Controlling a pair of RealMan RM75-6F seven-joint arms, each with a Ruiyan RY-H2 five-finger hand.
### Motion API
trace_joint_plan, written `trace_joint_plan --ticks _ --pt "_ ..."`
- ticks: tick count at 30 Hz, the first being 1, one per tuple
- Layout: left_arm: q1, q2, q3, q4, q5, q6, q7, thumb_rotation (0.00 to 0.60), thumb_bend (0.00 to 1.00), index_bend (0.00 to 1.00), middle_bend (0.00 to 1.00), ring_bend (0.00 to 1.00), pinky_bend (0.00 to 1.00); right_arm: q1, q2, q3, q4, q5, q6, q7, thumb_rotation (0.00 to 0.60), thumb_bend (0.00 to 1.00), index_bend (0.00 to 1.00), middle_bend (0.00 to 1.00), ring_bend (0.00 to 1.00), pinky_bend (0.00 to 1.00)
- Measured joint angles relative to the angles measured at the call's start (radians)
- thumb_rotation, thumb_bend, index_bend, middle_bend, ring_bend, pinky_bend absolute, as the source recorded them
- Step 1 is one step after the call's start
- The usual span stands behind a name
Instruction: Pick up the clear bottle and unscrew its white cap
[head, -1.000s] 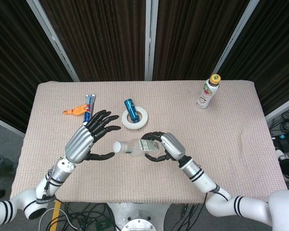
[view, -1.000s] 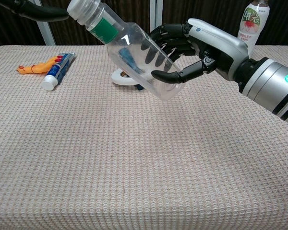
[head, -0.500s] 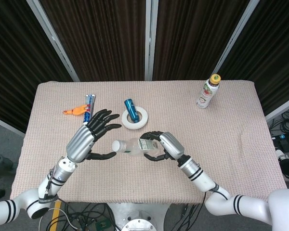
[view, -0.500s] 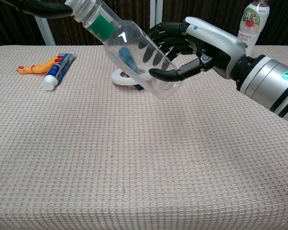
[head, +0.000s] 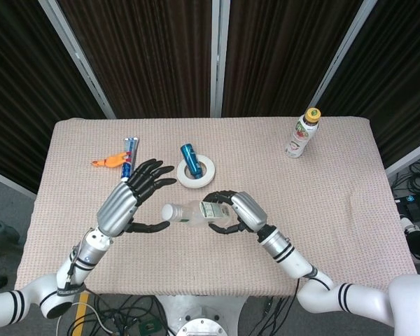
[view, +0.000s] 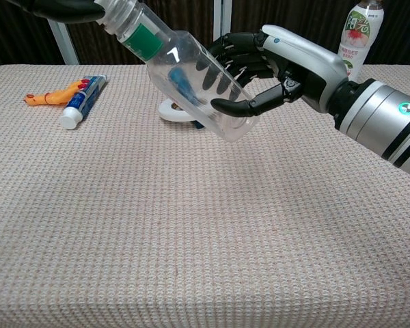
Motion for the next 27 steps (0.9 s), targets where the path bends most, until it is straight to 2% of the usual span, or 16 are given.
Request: trace_joint_plan --ticks 11,16,27 --pt "0.001 0.007 0.016 0.001 -0.002 -0.005 -0.001 0.600 0.14 0.16 0.08 0.00 0.04 -0.001 0.004 -0.004 0.008 -0.003 0.004 0.008 0.600 0.63 0.59 0.53 0.38 0.48" --pt "0.002 0.017 0.024 -0.003 -0.012 -0.021 -0.007 0.600 0.15 0.23 0.08 0.00 0.04 0.001 0.006 -0.007 0.013 -0.010 0.005 0.022 0.600 0.63 0.59 0.53 0.38 0.48" --pt "-0.001 0.040 0.041 -0.020 -0.003 -0.039 0.003 0.600 0.26 0.32 0.08 0.00 0.04 0.004 0.002 -0.007 0.025 -0.011 0.009 0.029 0.600 0.63 0.59 0.53 0.38 0.48"
